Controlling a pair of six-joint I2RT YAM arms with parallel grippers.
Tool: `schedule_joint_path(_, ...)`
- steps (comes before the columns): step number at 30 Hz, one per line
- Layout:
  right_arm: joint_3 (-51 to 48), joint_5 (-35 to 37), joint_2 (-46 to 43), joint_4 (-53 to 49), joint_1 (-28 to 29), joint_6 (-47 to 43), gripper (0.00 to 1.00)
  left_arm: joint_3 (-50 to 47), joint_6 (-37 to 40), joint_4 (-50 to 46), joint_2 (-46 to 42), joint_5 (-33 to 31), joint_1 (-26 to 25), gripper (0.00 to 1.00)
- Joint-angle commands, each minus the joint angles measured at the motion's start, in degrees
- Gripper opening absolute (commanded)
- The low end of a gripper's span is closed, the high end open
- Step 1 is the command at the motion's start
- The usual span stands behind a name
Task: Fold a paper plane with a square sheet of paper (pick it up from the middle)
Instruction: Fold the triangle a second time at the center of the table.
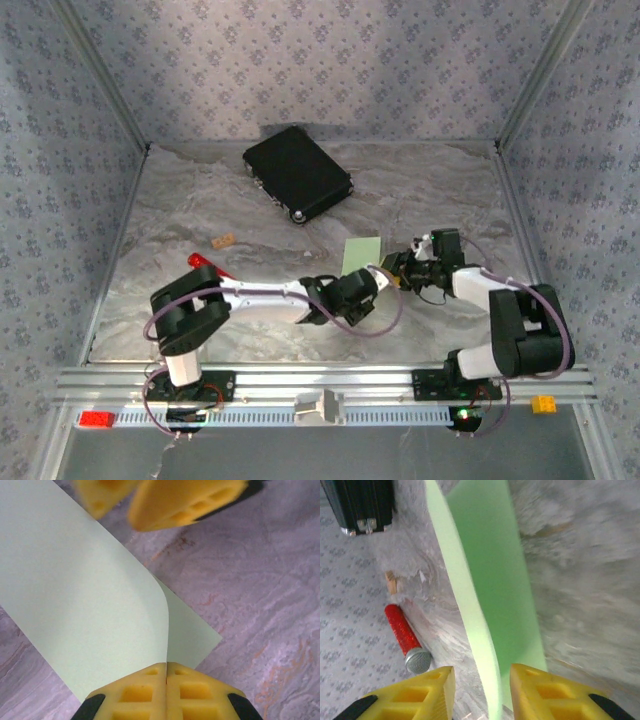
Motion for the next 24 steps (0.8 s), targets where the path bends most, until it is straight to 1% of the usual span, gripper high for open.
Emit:
schedule_joint_path(1,0.5,3.4,-4.3,-10.3,-2.8,-5.3,0.39,-0.4,-6.3,1.7,-2.4,12.1,2.1,0.00)
schedule_joint_path(6,0.9,2.7,-5.9,-14.4,-3.8,-7.5,0.40,0.2,-11.2,3.2,-1.8,20.9,4.5,0.00)
schedule_joint_path(8,0.7,1.8,-5.6,-15.1,-3.7,-7.8,0.38,0.0,-13.3,4.6,-1.4,23.7,5.1,0.00)
schedule_joint_path(10,0.0,1.3,-5.6,-15.1,-3.5,-7.9,0.35,-0.1,-15.7,5.8,-1.0,25.0,5.5,0.00)
schedule_joint_path(15,-1.9,0.7,-6.5,-14.8,-2.3,-7.2,0.22,-0.9,-19.1,7.6,-1.2,25.0,5.8,0.00)
schedule_joint_path(19,-3.0,0.8,-6.5,-14.0,0.0,-7.0,0.12,-1.5,-19.4,7.0,-1.8,22.8,6.0,0.00)
schedule_joint_path(24,-2.7,1.3,-5.6,-12.9,3.6,-6.1,0.11,-2.4,-19.4,5.8,-2.6,20.1,6.2,0.01)
